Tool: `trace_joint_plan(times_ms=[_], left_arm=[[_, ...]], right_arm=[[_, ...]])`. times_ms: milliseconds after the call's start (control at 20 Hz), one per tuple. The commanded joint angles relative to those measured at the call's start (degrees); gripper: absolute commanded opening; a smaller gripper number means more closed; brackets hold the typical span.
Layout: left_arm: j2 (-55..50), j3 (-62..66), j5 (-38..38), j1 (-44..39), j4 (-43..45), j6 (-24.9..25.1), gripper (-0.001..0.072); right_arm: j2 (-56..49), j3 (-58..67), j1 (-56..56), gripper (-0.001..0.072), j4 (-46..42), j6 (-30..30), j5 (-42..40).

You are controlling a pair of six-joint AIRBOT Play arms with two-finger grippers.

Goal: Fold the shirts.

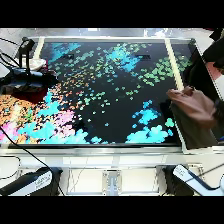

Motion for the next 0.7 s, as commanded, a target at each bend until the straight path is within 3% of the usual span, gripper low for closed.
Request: trace_joint_plan(times_ms=[0,50,100,150,250,350,400,500,550,650], left_arm=[[0.00,-0.02,-0.24,-0.04,-0.70,-0.04,0.0014],[0.00,-0.02,-0.26,-0.04,-1.29,-0.04,0.0014],[0.00,-0.02,-0.35,-0.04,-2.36,-0.04,0.0015],[0.00,-0.02,-0.35,-0.04,-2.97,-0.02,0.0015],[-0.02,-0.02,-0.35,-0.04,-3.41,-0.02,0.0014],[-0.02,-0.02,-0.35,-0.04,-3.41,-0.02,0.0015],[-0.04,-0.02,-0.35,-0.04,-3.41,-0.02,0.0014],[-0.13,-0.04,-0.37,-0.04,-3.41,-0.04,0.0014],[-0.24,-0.04,-0.39,-0.04,-3.43,-0.07,0.0015],[-0.31,-0.04,-0.42,-0.04,-3.41,-0.04,0.0014]], right_arm=[[9.18,-22.71,-7.91,0.0018,-0.26,-1.73,-11.72],[9.42,-24.87,-8.70,0.0093,0.26,-1.73,-12.96],[9.31,-24.90,-8.98,0.0317,0.79,-1.73,-13.00],[9.31,-23.65,-8.96,0.0488,1.88,-1.73,-12.50],[9.33,-17.77,-8.96,0.0515,7.37,-1.81,-9.01],[9.38,-9.42,-8.94,0.0514,17.14,-4.61,-4.63],[9.38,-5.68,-8.83,0.0478,24.33,-5.68,-2.47],[9.40,-1.55,-6.19,0.0086,38.42,-9.94,0.85],[9.40,-0.70,-3.63,0.0013,43.28,-11.69,2.01],[9.40,-0.50,4.26,0.0013,47.36,-14.34,2.62]])
